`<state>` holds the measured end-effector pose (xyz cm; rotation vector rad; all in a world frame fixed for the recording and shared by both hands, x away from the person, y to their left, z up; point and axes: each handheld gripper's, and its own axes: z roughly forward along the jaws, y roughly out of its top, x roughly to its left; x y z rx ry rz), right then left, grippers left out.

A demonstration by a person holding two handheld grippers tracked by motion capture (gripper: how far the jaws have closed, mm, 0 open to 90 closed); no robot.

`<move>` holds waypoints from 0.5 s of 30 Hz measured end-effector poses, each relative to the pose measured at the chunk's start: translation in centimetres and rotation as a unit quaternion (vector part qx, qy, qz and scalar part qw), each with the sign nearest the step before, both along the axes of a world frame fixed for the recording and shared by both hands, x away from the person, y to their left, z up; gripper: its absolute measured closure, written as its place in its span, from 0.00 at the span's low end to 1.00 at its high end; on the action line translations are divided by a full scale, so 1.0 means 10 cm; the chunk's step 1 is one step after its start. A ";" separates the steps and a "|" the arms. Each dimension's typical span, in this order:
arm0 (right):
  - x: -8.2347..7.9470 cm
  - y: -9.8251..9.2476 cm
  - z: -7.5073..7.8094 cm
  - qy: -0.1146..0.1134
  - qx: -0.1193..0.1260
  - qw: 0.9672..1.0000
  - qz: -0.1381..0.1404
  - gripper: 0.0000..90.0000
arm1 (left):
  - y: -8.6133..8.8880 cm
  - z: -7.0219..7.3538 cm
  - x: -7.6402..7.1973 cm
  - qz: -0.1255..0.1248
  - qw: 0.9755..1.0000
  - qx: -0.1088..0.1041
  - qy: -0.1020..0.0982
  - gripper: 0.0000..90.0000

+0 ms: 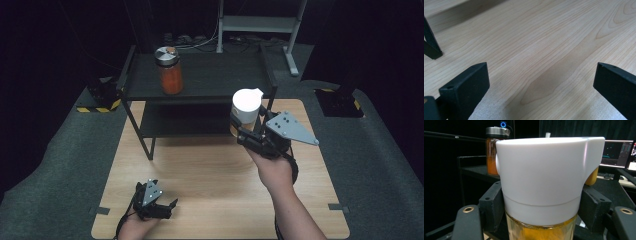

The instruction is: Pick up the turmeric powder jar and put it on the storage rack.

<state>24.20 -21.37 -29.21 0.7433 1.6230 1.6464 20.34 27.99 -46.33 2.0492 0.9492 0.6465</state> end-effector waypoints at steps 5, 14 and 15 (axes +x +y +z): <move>0.06 0.04 0.09 0.004 0.005 1.000 -0.003 0.33 | 0.00 0.00 0.00 -0.001 1.000 -0.001 -0.001 0.01; 0.16 0.08 0.27 -0.002 0.012 1.000 -0.011 0.33 | 0.01 0.00 0.00 -0.001 1.000 -0.001 -0.001 0.01; 0.17 0.09 0.29 -0.003 0.012 1.000 -0.011 0.33 | 0.01 0.00 0.00 -0.001 1.000 -0.002 -0.001 0.01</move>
